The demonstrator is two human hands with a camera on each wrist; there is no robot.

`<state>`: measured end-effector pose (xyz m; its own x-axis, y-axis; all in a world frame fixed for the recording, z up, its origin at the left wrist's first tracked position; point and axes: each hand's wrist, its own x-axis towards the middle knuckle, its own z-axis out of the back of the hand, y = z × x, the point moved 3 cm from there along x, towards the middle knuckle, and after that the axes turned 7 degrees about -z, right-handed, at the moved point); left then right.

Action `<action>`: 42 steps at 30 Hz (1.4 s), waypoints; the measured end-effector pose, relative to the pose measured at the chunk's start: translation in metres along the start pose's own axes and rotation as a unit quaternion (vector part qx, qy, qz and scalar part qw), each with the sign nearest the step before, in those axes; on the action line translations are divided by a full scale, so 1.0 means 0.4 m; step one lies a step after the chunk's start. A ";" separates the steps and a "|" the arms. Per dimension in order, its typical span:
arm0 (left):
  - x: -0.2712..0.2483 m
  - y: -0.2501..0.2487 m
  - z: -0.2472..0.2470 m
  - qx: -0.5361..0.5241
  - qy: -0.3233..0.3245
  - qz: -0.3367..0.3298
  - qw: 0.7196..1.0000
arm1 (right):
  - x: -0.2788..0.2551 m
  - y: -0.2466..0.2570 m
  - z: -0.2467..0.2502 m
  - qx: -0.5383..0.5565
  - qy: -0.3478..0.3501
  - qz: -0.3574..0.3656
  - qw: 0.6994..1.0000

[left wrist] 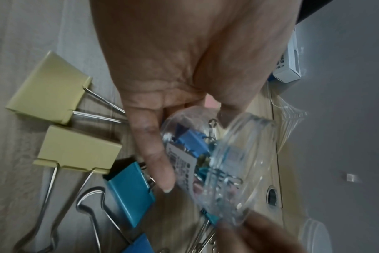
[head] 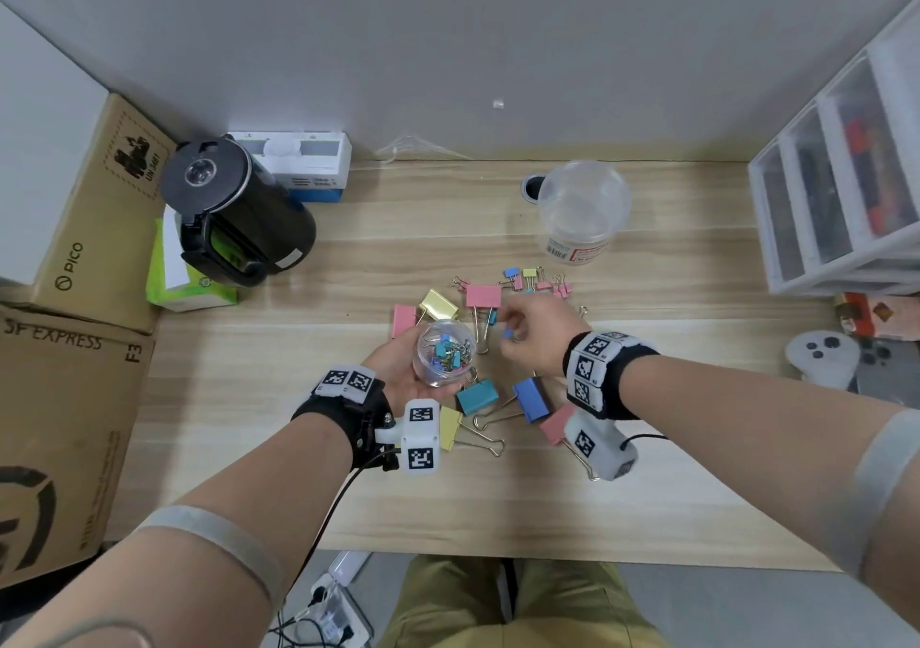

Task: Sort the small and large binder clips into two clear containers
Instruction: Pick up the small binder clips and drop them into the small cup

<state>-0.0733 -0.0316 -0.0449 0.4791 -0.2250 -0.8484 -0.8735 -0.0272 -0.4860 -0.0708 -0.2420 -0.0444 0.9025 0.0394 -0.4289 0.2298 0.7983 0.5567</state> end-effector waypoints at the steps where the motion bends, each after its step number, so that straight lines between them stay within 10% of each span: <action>1: 0.000 0.000 -0.003 0.000 0.002 -0.002 1.000 | -0.001 0.023 0.018 0.069 -0.023 0.001 0.997; 4: -0.001 -0.001 -0.023 0.001 0.016 0.000 1.000 | -0.003 0.098 0.060 0.206 -0.039 0.017 0.978; 9: 0.015 -0.002 -0.054 0.002 0.013 0.016 1.000 | -0.033 0.164 0.054 0.100 0.061 0.098 0.988; 14: 0.027 -0.011 -0.061 0.016 0.005 0.004 1.000 | -0.013 0.043 0.140 0.162 -0.065 -0.022 0.984; 22: 0.031 0.010 -0.084 0.018 0.023 0.030 0.999 | -0.051 -0.256 0.131 -0.002 -0.031 -0.192 0.981; 42: 0.042 -0.012 -0.106 0.017 0.034 0.034 0.999 | -0.023 -0.215 0.036 -0.004 -0.039 -0.100 0.994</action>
<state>-0.0645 -0.0767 -0.0480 0.4108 -0.2911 -0.8640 -0.8999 0.0226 -0.4355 -0.0938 -0.3197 -0.0780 0.8647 -0.1670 -0.4737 0.4050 0.7897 0.4609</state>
